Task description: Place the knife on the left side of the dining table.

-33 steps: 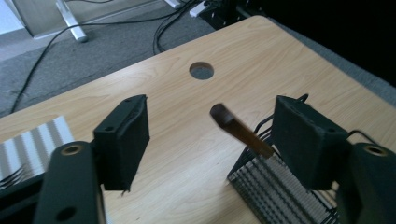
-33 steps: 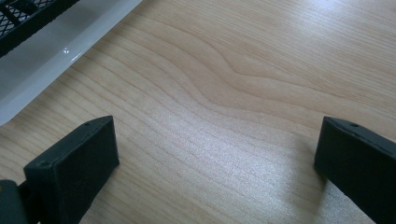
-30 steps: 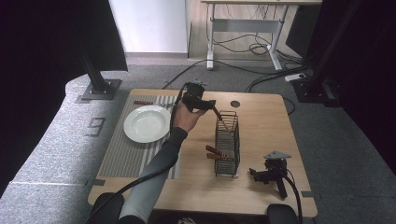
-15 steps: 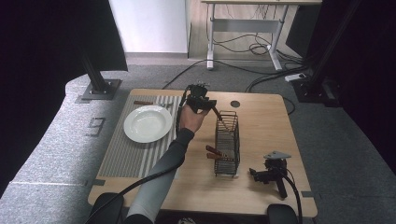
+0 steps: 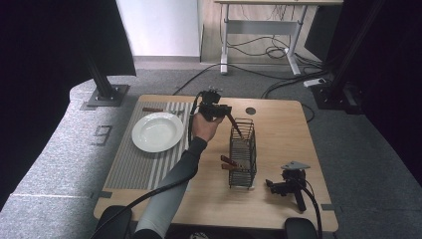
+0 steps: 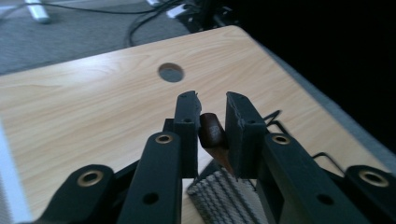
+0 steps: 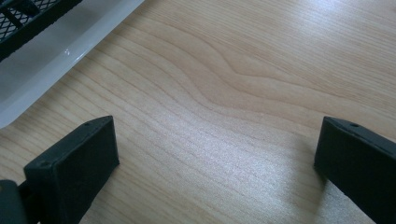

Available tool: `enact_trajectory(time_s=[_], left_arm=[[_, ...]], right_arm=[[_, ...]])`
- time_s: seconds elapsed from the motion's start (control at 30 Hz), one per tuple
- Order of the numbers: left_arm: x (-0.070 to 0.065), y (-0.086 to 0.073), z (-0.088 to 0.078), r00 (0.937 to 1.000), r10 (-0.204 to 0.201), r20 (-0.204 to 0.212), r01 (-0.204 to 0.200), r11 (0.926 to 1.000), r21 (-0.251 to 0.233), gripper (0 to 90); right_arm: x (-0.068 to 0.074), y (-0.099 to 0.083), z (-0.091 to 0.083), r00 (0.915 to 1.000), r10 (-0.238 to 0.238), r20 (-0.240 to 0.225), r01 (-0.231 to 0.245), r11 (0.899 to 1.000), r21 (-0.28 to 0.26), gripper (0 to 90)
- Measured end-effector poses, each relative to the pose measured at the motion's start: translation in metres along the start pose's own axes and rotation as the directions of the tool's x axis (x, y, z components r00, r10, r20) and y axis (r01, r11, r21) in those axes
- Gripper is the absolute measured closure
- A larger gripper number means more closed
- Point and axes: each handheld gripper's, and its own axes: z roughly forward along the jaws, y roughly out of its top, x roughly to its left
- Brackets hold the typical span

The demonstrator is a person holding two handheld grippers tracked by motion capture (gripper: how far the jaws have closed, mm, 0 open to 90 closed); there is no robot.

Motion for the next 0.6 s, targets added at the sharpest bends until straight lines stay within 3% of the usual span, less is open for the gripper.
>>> enact_trajectory(time_s=[0.27,0.6], left_arm=[[-0.001,0.003,-0.007,0.9961,-0.042,0.077,0.046,0.9982,-0.040,80.1],[-0.001,0.012,-0.030,0.9948,-0.046,0.092,0.054,0.9945,-0.090,80.7]], right_arm=[[0.000,0.000,0.000,1.0000,0.001,0.000,-0.001,1.000,0.000,0.0],[0.000,0.000,0.000,1.0000,0.003,-0.001,-0.003,1.000,0.001,0.0]])
